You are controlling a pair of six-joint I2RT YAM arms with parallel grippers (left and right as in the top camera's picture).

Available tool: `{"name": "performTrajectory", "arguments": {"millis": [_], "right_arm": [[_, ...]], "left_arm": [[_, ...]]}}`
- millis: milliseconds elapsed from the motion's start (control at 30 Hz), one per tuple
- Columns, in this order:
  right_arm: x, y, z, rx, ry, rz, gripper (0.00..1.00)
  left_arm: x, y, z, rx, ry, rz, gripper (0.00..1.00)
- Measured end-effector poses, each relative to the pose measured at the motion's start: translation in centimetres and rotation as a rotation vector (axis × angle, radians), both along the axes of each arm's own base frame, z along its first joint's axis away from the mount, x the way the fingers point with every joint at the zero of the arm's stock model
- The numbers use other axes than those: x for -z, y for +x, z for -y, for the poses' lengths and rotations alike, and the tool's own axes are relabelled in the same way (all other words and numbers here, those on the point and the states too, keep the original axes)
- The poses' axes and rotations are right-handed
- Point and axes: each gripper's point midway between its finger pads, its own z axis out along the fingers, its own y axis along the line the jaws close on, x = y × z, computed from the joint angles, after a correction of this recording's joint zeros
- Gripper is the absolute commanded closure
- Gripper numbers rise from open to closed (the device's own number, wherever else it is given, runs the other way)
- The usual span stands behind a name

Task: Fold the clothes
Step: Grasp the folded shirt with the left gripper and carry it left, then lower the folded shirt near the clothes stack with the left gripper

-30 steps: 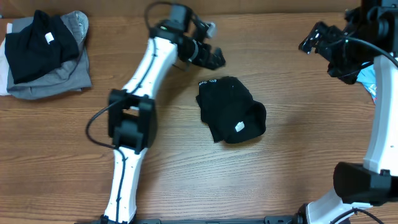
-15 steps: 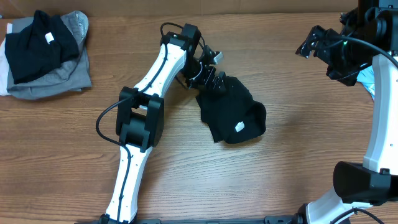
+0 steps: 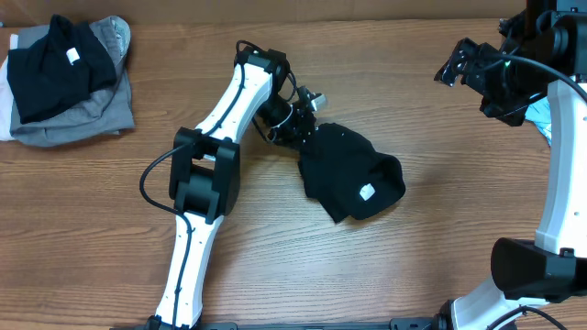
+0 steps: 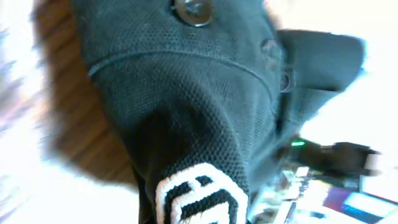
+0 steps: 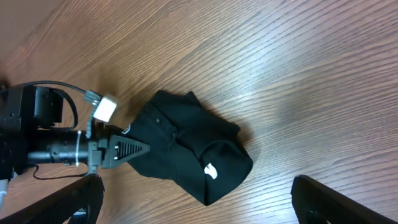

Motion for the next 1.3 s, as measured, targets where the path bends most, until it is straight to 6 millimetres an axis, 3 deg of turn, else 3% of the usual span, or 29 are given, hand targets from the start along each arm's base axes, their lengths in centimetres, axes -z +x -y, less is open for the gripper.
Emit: {"name": "performTrajectory", "arguments": {"millis": [233, 333, 433, 533, 633, 733, 767, 833, 867, 900, 1067, 1300], "right_arm": [[0.0, 0.0, 0.0, 0.000, 0.000, 0.000, 0.00], [0.0, 0.0, 0.0, -0.001, 0.000, -0.001, 0.00], [0.0, 0.0, 0.0, -0.001, 0.000, -0.001, 0.00], [0.0, 0.0, 0.0, -0.001, 0.000, -0.001, 0.00], [0.0, 0.0, 0.0, -0.007, -0.003, 0.001, 0.00], [0.0, 0.0, 0.0, -0.012, -0.005, 0.003, 0.00], [0.0, 0.0, 0.0, -0.015, -0.006, 0.005, 0.00], [-0.1, 0.2, 0.0, -0.018, -0.008, 0.015, 0.00], [-0.2, 0.5, 0.0, -0.019, -0.009, 0.024, 0.00], [-0.2, 0.7, 0.1, -0.020, -0.010, 0.035, 0.00], [-0.4, 1.2, 0.1, -0.021, -0.013, 0.057, 0.00], [-0.3, 0.9, 0.1, -0.024, -0.013, 0.047, 0.00]], "left_arm": [[-3.1, 1.4, 2.9, -0.079, -0.247, -0.031, 0.96], [-2.4, 4.2, 4.6, -0.129, -0.248, 0.053, 0.96], [-1.2, 6.6, 4.4, -0.217, -0.162, 0.093, 0.96], [-0.1, 9.1, 1.9, -0.334, -0.066, 0.099, 0.96], [1.0, 11.9, -3.0, -0.477, 0.026, 0.088, 0.95], [1.7, 14.0, -9.4, -0.626, 0.098, 0.054, 0.91], [1.9, 14.2, -11.5, -0.673, 0.122, 0.027, 0.82], [2.5, 13.5, -16.2, -0.767, 0.190, -0.067, 0.36], [2.7, 12.6, -17.4, -0.784, 0.223, -0.116, 0.04], [3.0, 11.1, -18.7, -0.799, 0.276, -0.190, 0.00], [3.6, 9.4, -18.7, -0.738, 0.369, -0.188, 0.00], [3.6, 12.1, -18.3, -0.721, 0.339, -0.030, 0.00]]}}
